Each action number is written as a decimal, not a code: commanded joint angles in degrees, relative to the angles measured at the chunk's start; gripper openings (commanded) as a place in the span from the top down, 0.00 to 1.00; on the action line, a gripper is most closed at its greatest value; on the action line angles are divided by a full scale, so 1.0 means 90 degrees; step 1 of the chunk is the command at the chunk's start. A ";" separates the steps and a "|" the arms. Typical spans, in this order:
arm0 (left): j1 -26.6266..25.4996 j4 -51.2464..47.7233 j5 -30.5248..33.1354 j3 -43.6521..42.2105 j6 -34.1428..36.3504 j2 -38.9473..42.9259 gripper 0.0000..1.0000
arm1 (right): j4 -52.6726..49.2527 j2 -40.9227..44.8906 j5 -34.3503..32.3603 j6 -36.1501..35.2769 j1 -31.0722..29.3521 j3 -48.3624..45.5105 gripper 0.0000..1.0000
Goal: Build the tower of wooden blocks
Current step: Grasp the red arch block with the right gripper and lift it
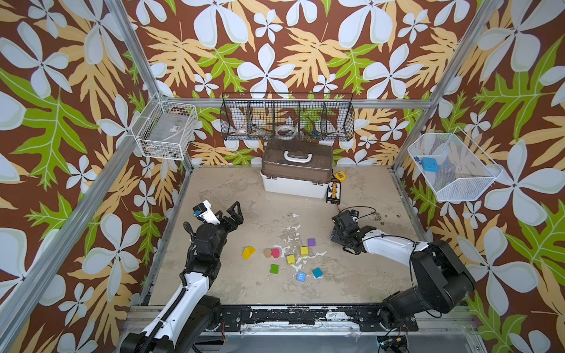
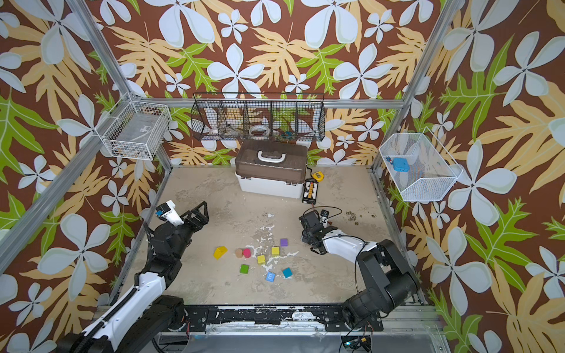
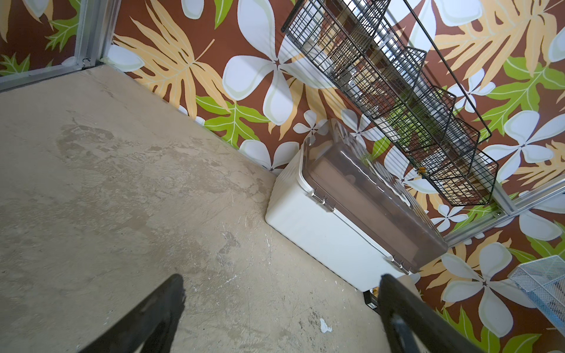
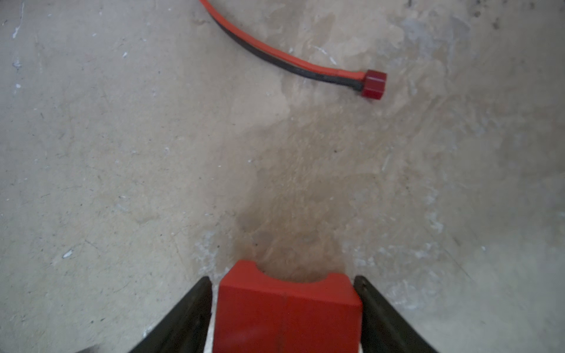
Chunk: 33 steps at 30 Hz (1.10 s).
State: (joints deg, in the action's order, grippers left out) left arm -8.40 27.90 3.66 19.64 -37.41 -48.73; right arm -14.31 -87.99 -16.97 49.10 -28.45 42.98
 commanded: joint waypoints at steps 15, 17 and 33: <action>-0.0011 0.0097 -0.0152 0.0005 -0.0063 0.0024 0.00 | -0.0028 -0.0938 -0.0332 -0.1365 -0.0904 0.1422 0.37; -0.0012 0.0085 -0.0152 0.0005 -0.0064 0.0031 0.00 | -0.0089 -0.0976 -0.0290 -0.1320 -0.0909 0.1446 0.36; -0.0012 0.0076 -0.0124 -0.0004 -0.0043 0.0072 0.00 | 0.0337 0.0296 0.0209 -0.1167 -0.0907 0.0319 0.09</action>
State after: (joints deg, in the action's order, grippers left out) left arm -8.40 27.90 2.55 19.64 -37.45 -48.10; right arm -13.54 -84.60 -17.61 37.08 -36.51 46.48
